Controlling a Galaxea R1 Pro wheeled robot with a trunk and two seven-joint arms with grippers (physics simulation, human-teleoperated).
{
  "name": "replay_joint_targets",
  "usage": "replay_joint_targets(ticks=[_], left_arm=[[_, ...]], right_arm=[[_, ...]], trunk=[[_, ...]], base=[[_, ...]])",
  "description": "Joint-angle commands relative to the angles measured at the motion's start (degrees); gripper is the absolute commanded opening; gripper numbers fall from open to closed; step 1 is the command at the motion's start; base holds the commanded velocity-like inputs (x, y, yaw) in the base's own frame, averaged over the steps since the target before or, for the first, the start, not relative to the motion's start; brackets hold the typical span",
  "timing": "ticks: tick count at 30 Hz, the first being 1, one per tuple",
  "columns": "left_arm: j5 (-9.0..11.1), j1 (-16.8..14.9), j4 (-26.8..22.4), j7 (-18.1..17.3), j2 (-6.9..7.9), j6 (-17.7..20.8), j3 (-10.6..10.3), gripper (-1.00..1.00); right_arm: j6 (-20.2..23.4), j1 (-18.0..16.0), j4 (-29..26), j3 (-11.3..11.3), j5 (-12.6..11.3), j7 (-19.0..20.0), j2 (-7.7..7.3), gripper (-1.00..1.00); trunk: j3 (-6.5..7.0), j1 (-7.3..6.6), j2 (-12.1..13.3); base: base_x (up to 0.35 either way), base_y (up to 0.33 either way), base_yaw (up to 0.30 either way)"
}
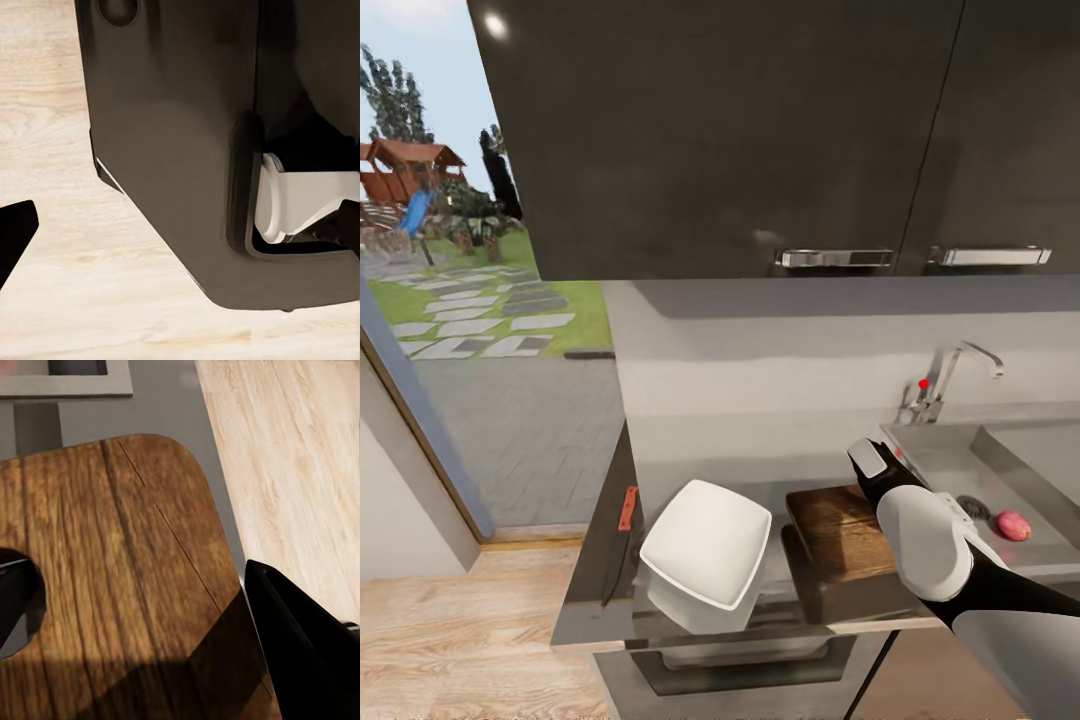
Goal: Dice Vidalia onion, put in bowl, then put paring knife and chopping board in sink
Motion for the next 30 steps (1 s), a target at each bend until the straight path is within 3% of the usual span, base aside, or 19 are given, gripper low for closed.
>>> replay_joint_targets(ticks=[1, 30], left_arm=[[0.0, 0.0, 0.0, 0.0, 0.0, -0.2, -0.2, 1.0], [0.1, 0.0, 0.0, -0.1, -0.09, -0.2, -0.2, 1.0]], right_arm=[[-0.6, 0.0, -0.1, 0.1, -0.3, -0.1, 0.01, -1.0], [-1.0, 0.0, -0.1, 0.2, -0.3, -0.1, -0.01, -1.0]], trunk=[[-0.2, 0.03, -0.1], [-2.85, 0.03, -0.1]], base=[[0.0, 0.0, 0.0], [0.031, 0.04, 0.0]])
